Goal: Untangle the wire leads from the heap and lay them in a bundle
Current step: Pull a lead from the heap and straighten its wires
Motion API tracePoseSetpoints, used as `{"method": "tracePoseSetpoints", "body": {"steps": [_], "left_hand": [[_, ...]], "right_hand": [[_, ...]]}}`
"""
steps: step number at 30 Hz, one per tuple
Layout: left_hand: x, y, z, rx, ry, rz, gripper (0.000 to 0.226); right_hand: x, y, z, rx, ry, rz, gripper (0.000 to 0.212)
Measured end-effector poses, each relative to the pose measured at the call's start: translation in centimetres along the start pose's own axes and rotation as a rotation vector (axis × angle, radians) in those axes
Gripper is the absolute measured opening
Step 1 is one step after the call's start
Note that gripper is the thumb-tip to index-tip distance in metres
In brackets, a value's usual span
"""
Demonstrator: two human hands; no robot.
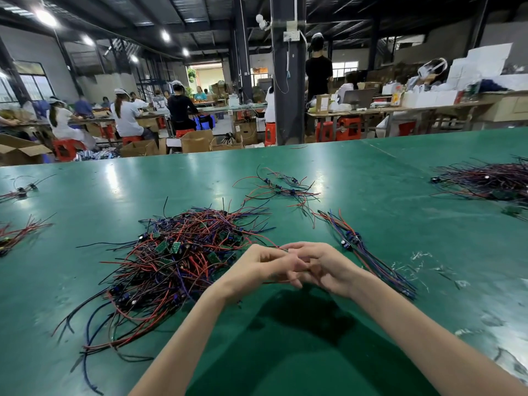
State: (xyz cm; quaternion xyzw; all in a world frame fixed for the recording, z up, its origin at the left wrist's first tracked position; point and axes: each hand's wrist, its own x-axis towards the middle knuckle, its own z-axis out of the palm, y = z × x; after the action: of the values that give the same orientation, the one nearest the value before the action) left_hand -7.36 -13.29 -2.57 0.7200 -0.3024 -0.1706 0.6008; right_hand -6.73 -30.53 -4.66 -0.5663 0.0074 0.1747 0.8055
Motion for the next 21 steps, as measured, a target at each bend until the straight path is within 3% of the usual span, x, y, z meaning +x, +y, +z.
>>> {"method": "tracePoseSetpoints", "body": {"steps": [5, 10, 17, 21], "left_hand": [[0.5, -0.3, -1.3, -0.164, 0.173, -0.146, 0.044], [1.2, -1.1, -1.2, -0.098, 0.407, -0.218, 0.025], [1.2, -1.6, -0.7, -0.034, 0.433, -0.117, 0.011], [1.2, -1.7, -0.6, -0.141, 0.456, -0.078, 0.009]], "right_hand": [[0.2, -0.2, -0.4, 0.048, 0.075, -0.043, 0.025], [0.0, -0.4, 0.0, 0.133, 0.033, -0.035, 0.022], [-0.6, -0.5, 0.5, 0.063, -0.089, -0.001, 0.022], [-0.8, -0.3, 0.8, 0.013, -0.146, 0.021, 0.020]]}}
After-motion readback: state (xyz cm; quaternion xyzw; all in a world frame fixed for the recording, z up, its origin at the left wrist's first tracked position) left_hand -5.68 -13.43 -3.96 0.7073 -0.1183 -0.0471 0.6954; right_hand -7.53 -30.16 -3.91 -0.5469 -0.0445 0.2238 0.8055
